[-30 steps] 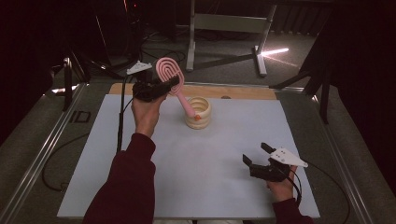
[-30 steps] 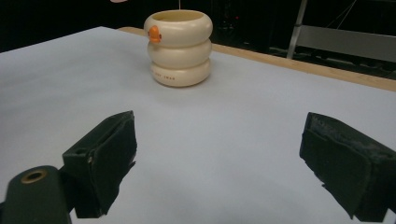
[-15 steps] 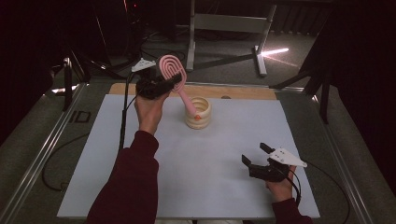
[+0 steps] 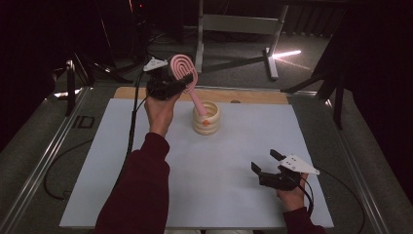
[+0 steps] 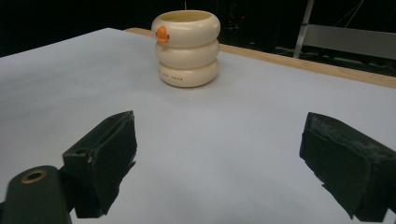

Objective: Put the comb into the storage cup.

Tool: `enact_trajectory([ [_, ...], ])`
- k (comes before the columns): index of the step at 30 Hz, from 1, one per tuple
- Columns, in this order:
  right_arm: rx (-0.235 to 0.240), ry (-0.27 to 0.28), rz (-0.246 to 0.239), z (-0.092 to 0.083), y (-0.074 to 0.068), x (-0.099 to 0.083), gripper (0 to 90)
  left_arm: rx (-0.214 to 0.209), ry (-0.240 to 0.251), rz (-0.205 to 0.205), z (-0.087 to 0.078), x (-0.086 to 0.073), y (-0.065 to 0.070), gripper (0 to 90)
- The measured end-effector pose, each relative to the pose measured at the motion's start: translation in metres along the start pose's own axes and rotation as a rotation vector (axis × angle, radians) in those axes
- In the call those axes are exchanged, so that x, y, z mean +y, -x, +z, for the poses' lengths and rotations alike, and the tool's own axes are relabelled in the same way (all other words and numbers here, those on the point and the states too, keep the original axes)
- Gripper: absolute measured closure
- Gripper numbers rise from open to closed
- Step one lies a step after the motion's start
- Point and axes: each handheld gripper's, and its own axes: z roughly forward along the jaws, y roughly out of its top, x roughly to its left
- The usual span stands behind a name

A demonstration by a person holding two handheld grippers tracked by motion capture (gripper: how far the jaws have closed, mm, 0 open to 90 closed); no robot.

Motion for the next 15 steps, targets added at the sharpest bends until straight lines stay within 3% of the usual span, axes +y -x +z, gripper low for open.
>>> enact_trajectory([
  [15, 0.021, -0.003, 0.007, 0.0012, -0.0007, -0.0009, 11.1, 0.02, 0.003, -0.018, 0.0109, -0.0028, -0.003, 63.5],
])
